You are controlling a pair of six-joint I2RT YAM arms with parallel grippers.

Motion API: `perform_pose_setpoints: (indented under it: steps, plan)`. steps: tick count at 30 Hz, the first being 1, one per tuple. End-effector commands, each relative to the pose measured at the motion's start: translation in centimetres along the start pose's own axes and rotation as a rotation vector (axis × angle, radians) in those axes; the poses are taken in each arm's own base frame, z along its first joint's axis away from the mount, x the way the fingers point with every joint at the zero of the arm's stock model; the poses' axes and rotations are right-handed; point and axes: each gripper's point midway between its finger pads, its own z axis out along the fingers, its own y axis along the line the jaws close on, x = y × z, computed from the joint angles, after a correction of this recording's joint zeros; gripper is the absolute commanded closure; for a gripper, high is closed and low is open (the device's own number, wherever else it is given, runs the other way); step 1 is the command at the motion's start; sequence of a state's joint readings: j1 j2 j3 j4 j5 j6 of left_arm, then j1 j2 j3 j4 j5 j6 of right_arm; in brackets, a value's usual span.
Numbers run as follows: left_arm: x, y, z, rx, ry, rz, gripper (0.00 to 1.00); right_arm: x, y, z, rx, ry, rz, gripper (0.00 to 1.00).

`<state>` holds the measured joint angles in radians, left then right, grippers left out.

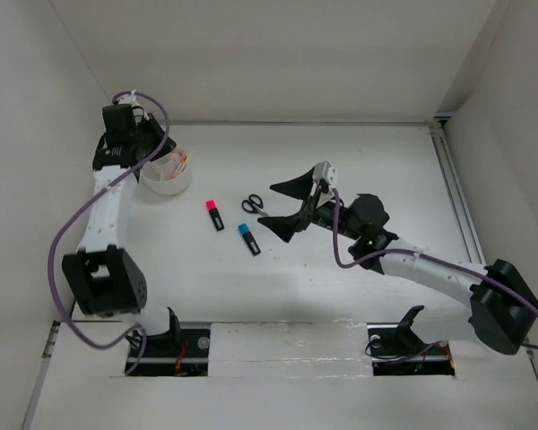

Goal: Sort the stationery into containers
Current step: Place the stationery in the storage box.

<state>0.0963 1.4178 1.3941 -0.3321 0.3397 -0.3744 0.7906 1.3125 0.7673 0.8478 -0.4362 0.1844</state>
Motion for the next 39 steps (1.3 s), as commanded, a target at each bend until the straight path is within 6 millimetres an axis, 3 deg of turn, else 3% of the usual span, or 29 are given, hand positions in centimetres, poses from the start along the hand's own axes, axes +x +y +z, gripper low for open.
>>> perform_pose_setpoints:
  steps: [1, 2, 3, 5, 11, 16, 21, 26, 28, 29, 30, 33, 39]
  plan:
    - [-1.0, 5.4, 3.0, -0.21, 0.033, 0.141, 1.0, -1.3, 0.4, -1.1, 0.035, -0.028, -0.024, 0.0]
    - [-3.3, 5.1, 3.2, -0.205, -0.007, 0.162, 1.0, -1.7, 1.2, -1.8, 0.025, -0.034, -0.024, 0.0]
    - [-3.5, 6.5, 4.5, -0.26, 0.007, 0.172, 1.0, -1.5, 1.1, -2.3, 0.042, -0.025, -0.019, 0.0]
    - [-5.4, 7.0, 5.0, -0.272, -0.016, 0.245, 1.0, -1.6, 2.5, -3.2, 0.021, -0.023, -0.023, 0.0]
    - [-11.5, 7.0, 5.6, -0.225, -0.125, 0.387, 1.0, -0.8, 5.0, -5.0, -0.028, 0.004, 0.007, 0.0]
    - [-11.6, 6.2, 7.2, -0.129, -0.104, 0.535, 1.0, 0.0, 7.4, -6.4, -0.079, 0.033, 0.037, 0.0]
    - [-9.9, 8.6, 9.5, -0.159, -0.064, 0.609, 1.0, -0.2, 8.5, -7.5, -0.096, 0.045, 0.047, 0.0]
    - [-9.7, 11.3, 8.8, -0.143, -0.058, 0.571, 1.0, -0.5, 9.0, -8.2, -0.107, 0.047, 0.055, 0.0]
    - [-10.5, 12.6, 7.6, -0.135, -0.078, 0.579, 1.0, -0.5, 9.5, -8.3, -0.126, 0.05, 0.067, 0.0]
    - [-10.6, 11.8, 7.4, -0.105, -0.085, 0.584, 1.0, -0.5, 9.5, -8.3, -0.126, 0.05, 0.067, 0.0]
    - [-10.1, 12.8, 7.3, -0.099, -0.069, 0.579, 1.0, -0.5, 9.9, -8.2, -0.136, 0.051, 0.07, 0.0]
    - [-9.6, 12.7, 7.2, -0.012, -0.068, 0.579, 1.0, -0.9, 9.9, -8.1, -0.138, 0.042, 0.067, 0.0]
    - [-7.2, 13.6, 9.9, 0.067, 0.001, 0.553, 1.0, -0.3, 9.9, -8.0, -0.134, 0.061, 0.076, 0.0]
